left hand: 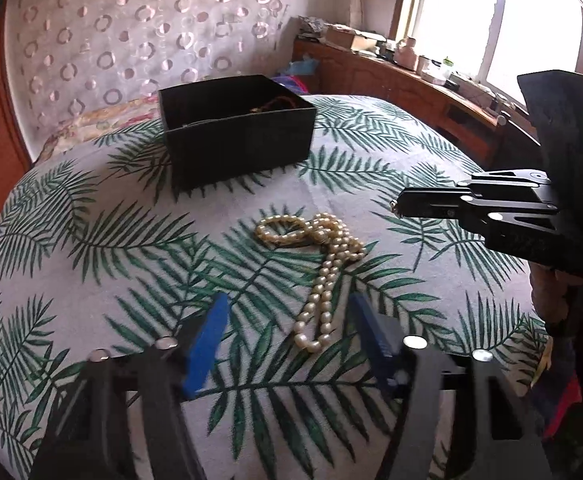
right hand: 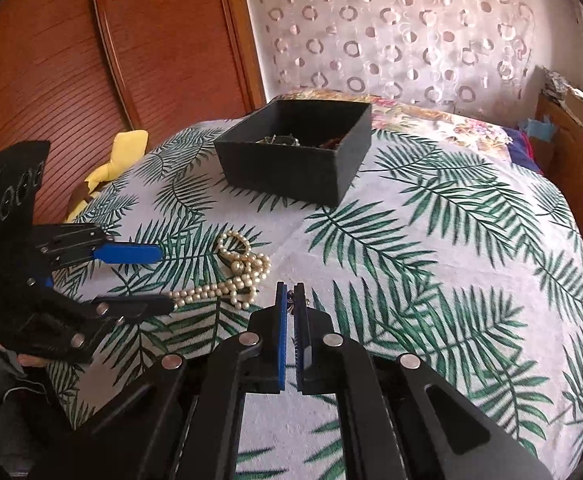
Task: Organize jewelry
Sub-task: 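Grasp the long pearl necklace with the left tool and lift it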
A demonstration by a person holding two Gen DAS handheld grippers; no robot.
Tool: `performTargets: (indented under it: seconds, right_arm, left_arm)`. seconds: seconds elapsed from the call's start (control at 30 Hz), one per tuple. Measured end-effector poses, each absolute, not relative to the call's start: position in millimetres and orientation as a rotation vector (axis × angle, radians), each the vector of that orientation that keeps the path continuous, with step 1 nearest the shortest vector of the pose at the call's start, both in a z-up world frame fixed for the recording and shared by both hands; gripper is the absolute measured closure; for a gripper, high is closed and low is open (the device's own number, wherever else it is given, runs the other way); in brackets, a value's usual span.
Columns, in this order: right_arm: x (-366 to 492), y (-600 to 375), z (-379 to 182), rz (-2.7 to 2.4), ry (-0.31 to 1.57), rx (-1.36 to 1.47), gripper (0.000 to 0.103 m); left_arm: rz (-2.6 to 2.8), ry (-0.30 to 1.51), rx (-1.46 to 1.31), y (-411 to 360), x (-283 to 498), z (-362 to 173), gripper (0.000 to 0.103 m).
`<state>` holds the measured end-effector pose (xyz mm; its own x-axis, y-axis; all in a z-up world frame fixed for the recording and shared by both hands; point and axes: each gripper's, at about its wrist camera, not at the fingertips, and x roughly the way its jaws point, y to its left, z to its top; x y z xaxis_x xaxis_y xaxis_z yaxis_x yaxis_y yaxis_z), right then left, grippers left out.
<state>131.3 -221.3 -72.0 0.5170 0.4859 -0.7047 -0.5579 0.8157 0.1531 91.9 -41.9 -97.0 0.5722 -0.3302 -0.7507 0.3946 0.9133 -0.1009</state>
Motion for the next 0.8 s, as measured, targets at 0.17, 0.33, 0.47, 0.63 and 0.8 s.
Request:
performTargets:
  seconds: [0.17,0.33,0.47,0.63,0.8]
  right_arm:
    - [118,-225,-75,0.618,0.808,-0.113,0.099]
    - [113,-231,-74,0.612,0.797,-0.108,0.099]
    - [114,-238,-73,0.604,0.794,-0.101,0.099]
    - [112,-240,-74,0.603,0.796,-0.098,0.099]
    - [113,-237,-74,0.605,0.797,-0.101,0.099]
  left_arm:
    - [-0.459,0.877,0.094,-58,102,-98,0.072]
    - [-0.485,0.881,0.115,-72,113,-98,0.08]
    - [-0.487,0.893,0.13,-79,121,-103,0.082]
    - [-0.518,0.883,0.147,-84,118,-103,0.097]
    - [-0.529,0.84,0.138,-79,111,-89,0.099]
